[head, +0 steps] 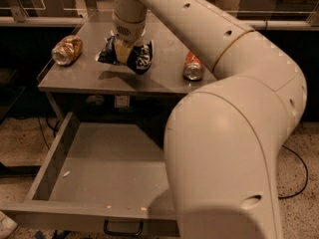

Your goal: Pick blue chip bag from top drawer and place on counter

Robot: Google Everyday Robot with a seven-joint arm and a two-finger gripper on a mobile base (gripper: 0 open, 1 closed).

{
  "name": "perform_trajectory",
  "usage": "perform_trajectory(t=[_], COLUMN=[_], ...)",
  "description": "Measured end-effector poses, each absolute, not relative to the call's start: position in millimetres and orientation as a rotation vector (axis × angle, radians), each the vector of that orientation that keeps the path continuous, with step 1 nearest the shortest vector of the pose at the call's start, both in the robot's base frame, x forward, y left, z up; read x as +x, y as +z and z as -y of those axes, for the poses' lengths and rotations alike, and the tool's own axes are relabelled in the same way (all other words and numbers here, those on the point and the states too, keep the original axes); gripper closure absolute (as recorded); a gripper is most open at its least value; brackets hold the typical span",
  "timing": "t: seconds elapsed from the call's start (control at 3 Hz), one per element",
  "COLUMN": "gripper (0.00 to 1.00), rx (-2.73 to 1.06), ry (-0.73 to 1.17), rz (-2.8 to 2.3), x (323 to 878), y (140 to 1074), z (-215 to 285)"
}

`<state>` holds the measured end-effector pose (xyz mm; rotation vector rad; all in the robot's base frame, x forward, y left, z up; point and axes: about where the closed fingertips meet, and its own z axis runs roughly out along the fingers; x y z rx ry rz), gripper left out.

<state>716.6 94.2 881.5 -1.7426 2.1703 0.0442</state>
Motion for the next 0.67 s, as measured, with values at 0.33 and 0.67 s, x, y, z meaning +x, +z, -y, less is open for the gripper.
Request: perform_trajectory(t=[0.33, 0.67], gripper=[1.00, 1.00], rx=[-1.752, -1.743], ry=[0.059, 0.088], rz=[-2.183, -2.198], x=[725.9, 730.3], y=[869.6, 860.8], z=[-96.5, -96.1])
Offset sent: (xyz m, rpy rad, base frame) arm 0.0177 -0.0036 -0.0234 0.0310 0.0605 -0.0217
